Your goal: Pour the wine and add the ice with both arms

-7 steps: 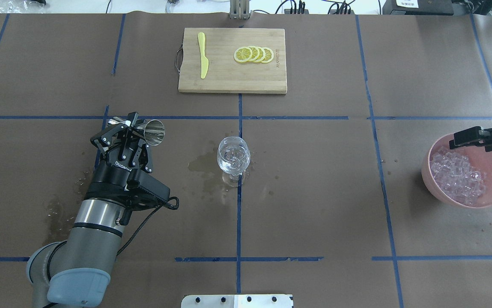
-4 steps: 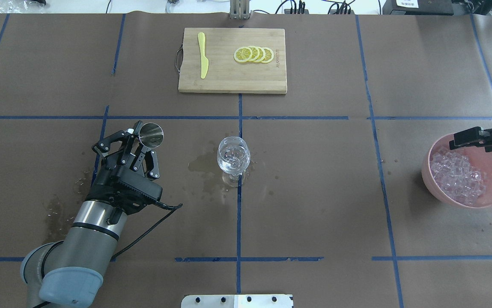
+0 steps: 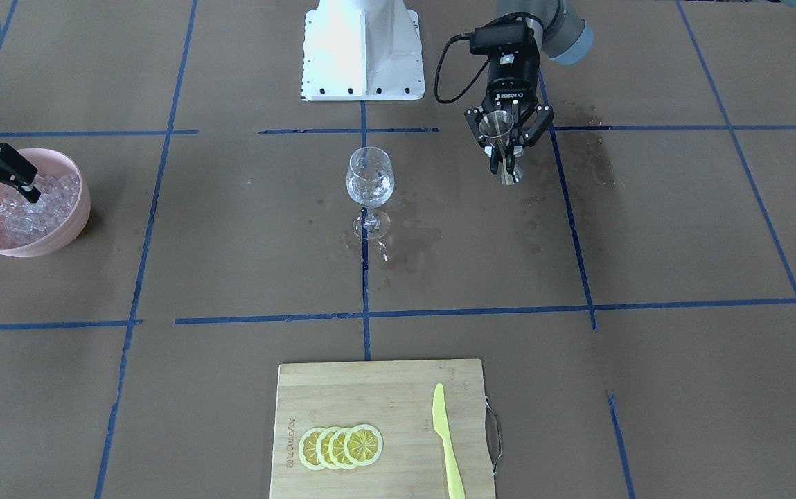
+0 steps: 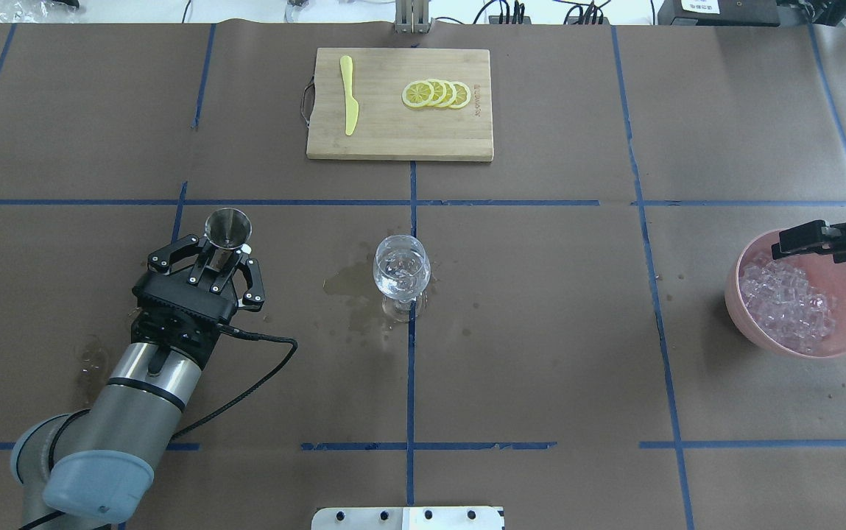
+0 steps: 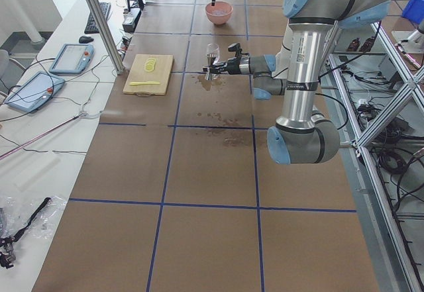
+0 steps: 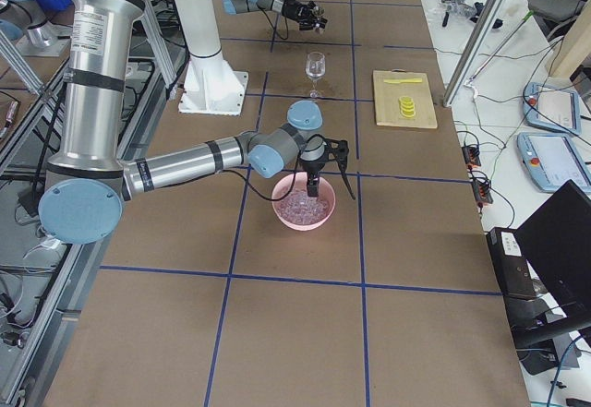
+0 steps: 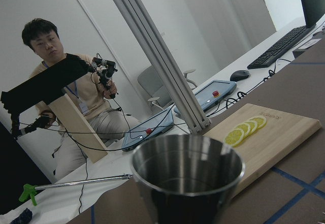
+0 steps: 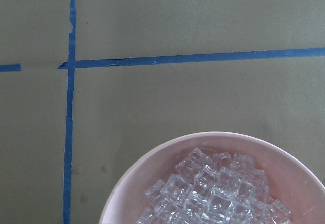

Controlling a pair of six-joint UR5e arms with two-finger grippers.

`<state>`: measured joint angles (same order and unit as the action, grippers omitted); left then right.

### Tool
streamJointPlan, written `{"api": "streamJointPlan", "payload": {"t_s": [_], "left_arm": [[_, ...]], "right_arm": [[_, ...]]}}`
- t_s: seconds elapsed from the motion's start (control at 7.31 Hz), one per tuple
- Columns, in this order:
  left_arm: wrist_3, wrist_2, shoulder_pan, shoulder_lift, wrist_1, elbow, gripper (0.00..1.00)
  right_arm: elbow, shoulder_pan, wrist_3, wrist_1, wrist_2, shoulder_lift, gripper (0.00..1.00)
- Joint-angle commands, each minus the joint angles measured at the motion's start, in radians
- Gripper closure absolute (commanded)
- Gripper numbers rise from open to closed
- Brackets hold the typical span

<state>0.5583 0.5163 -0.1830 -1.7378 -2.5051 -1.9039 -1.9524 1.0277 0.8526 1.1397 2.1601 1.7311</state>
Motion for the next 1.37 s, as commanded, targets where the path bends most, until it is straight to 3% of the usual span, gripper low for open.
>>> {"api": "streamJointPlan", "payload": {"t_s": [0.0,0.27,0.55,1.23], "left_arm": [[0.113,0.083,-0.051,0.068,-0.008,-0.041,1.0],[0.147,0.097,-0.096,0.185,-0.03,-0.064,1.0],[0.153,0.175,-0.125,0.283,-0.183,-0.064,1.0],[0.155,0.177,-0.133,0.296,-0.207,-0.058,1.0]], "right_arm": [[0.0,-0.02,0.0,-0.001,-0.038,0.008,0.0],[0.001,-0.081,0.006,-0.046,-0.093,0.042,0.0],[0.007,-0.154,0.005,-0.051,-0.158,0.048,0.0],[0.035,-0.173,-0.026,-0.051,-0.16,0.051,0.27]]}}
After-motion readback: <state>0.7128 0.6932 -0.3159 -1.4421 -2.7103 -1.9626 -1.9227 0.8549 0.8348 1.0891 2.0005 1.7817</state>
